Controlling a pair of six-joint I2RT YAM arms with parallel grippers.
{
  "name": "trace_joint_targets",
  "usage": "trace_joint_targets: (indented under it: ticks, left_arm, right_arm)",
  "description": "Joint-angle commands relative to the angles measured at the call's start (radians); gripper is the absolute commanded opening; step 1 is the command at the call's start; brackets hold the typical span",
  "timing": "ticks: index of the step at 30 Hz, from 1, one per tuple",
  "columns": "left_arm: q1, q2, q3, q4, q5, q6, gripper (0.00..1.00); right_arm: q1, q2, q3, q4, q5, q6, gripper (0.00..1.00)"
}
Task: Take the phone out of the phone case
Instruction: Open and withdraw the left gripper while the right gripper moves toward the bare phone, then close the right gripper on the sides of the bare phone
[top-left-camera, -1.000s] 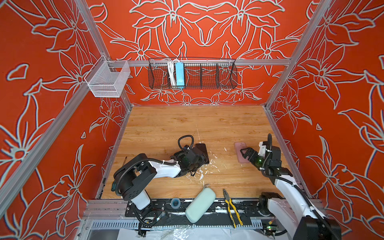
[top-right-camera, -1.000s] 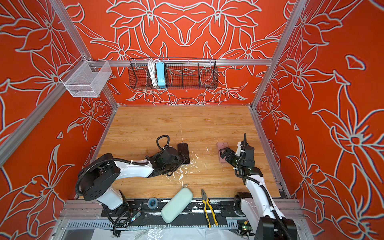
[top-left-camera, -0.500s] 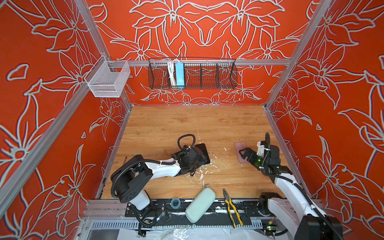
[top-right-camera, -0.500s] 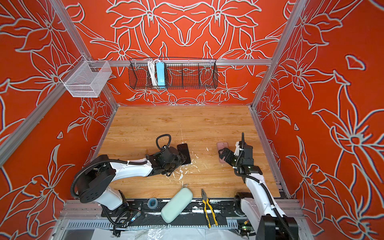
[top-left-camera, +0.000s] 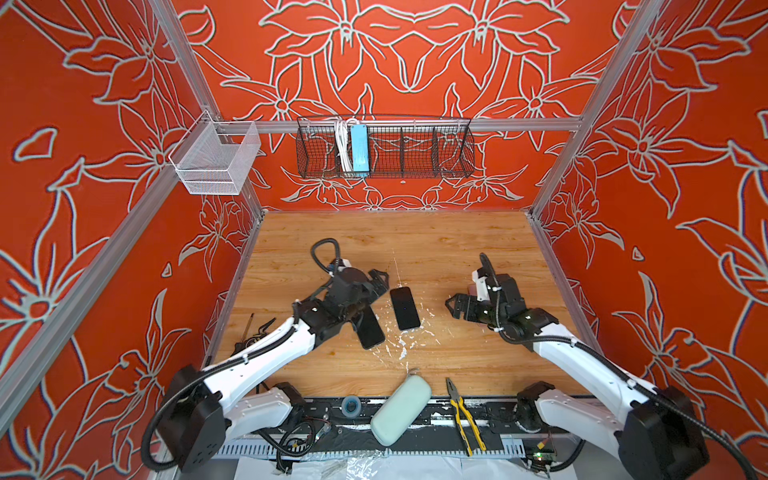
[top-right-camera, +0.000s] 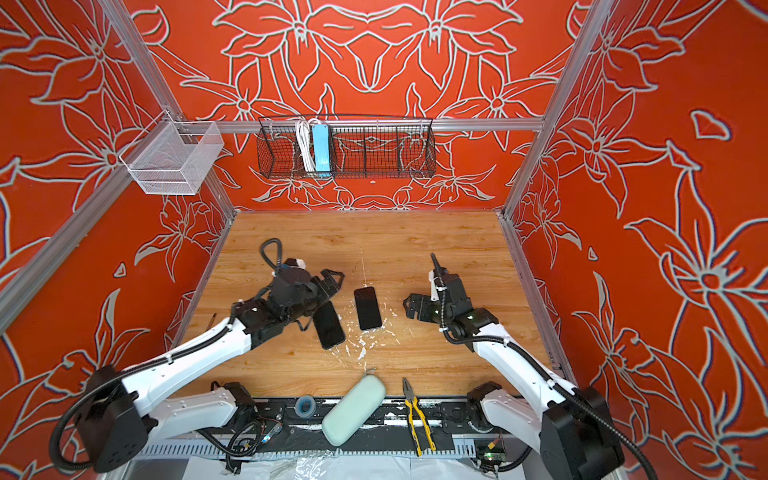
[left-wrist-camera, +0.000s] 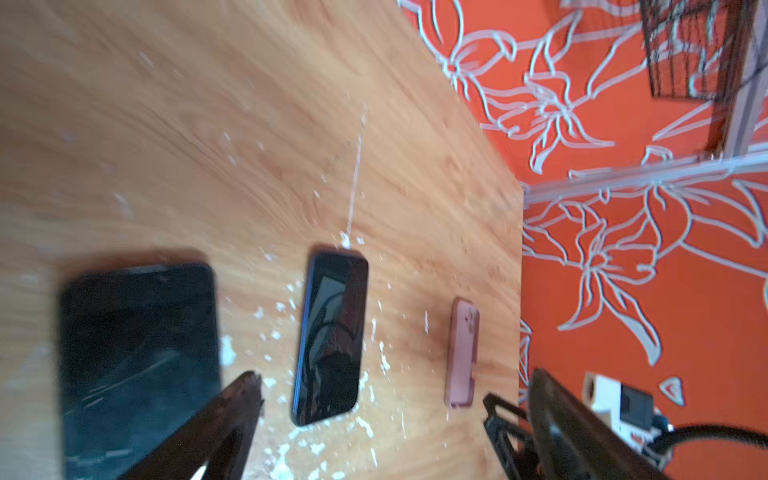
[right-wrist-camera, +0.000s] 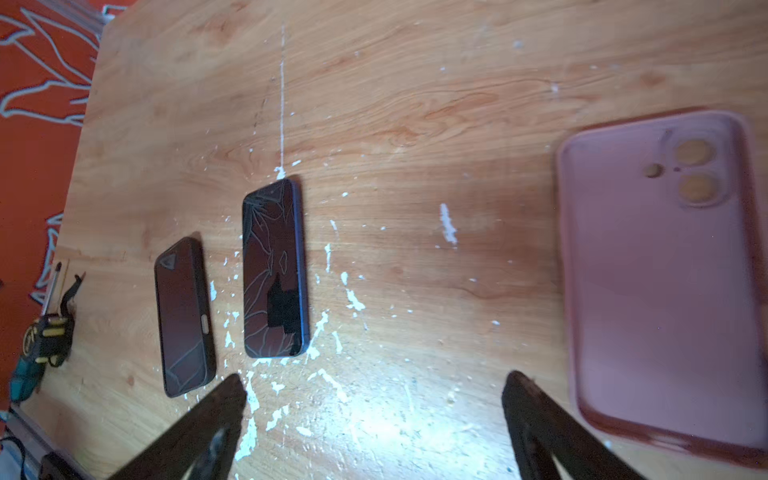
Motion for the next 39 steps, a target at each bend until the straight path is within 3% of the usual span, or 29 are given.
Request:
trace_joint_targets:
  ticks: [1, 3, 6, 12, 15, 24, 31, 39]
  left_arm:
    - [0.162, -0.088, 0.023, -0.181, 0.086, 0.155, 0.97]
    - [0.314, -0.1, 0.054, -0.261, 0.189, 0.213, 0.97]
    - [0.498, -0.138, 0.097, -0.361, 0.32, 0.276, 0.97]
    - [0.694, -0.04, 0.157, -0.439, 0.533, 0.409, 0.97]
    - [0.732, 0.019, 0.168, -0.43, 0.612, 0.463, 0.97]
    - [0.781, 0.018, 0.132, -0.352, 0.6, 0.537, 0.97]
    - [0.831, 0.019, 0.089, -0.269, 0.687, 0.527, 0.97]
    - [0.867, -0.003, 0.068, -0.245, 0.696, 0.517, 0.97]
  right_arm:
    - [0.13, 0.073, 0.071, -0.004, 0.158, 0.006, 0.98]
    - [0.226, 0.145, 0.132, -0.015, 0.233, 0.004, 0.98]
    - [0.33, 0.257, 0.212, 0.01, 0.255, 0.02, 0.98]
    - [0.519, 0.507, 0.418, -0.006, 0.347, 0.034, 0.98]
    - [0.574, 0.62, 0.511, -0.007, 0.341, 0.075, 0.98]
    - [0.676, 0.856, 0.72, -0.117, 0.363, 0.107, 0.98]
    - [0.682, 0.915, 0.74, -0.135, 0.345, 0.12, 0.98]
    - [0.685, 0.963, 0.767, -0.171, 0.33, 0.105, 0.98]
